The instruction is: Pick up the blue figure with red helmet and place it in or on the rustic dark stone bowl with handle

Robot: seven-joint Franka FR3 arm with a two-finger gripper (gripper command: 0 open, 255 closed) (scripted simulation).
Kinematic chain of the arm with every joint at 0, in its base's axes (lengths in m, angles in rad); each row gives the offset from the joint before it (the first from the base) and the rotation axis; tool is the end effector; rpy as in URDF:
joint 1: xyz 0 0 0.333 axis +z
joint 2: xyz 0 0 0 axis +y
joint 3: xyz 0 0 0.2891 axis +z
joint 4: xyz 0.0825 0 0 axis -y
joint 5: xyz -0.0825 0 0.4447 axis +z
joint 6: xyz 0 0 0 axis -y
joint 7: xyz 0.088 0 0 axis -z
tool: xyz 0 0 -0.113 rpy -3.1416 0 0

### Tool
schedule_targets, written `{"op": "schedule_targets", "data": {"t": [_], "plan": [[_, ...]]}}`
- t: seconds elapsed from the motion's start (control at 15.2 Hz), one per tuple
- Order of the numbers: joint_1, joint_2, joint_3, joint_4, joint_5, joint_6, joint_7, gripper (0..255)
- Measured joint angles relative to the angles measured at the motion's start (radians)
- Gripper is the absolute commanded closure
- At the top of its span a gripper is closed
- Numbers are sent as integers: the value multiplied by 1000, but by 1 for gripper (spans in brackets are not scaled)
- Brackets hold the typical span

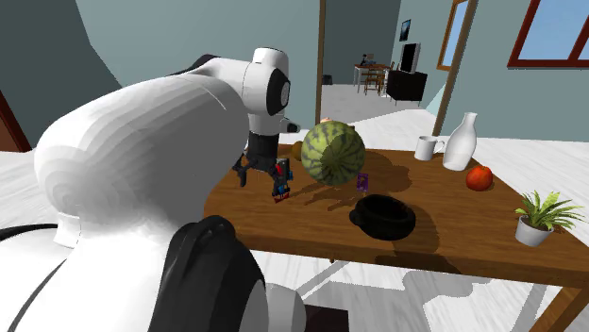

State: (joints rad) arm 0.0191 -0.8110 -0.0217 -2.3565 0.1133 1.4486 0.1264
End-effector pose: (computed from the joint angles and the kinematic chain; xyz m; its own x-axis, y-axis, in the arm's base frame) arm 0.3663 0.0118 0.5656 0.9881 -0.1057 -0.1113 -0.1185 -0.9862 -0.1155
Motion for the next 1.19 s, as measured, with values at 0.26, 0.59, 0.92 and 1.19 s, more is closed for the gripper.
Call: {"op": "schedule_targets", "data": {"t": [0.26,0.59,0.92,1.19], "plan": [[-12,78,-12,44,21,37,23,0],[-38,257,-49,173,70,93,69,0],[-57,443,-89,322,132,133,113,0],[-57,468,-89,303,147,180,121,0]]}}
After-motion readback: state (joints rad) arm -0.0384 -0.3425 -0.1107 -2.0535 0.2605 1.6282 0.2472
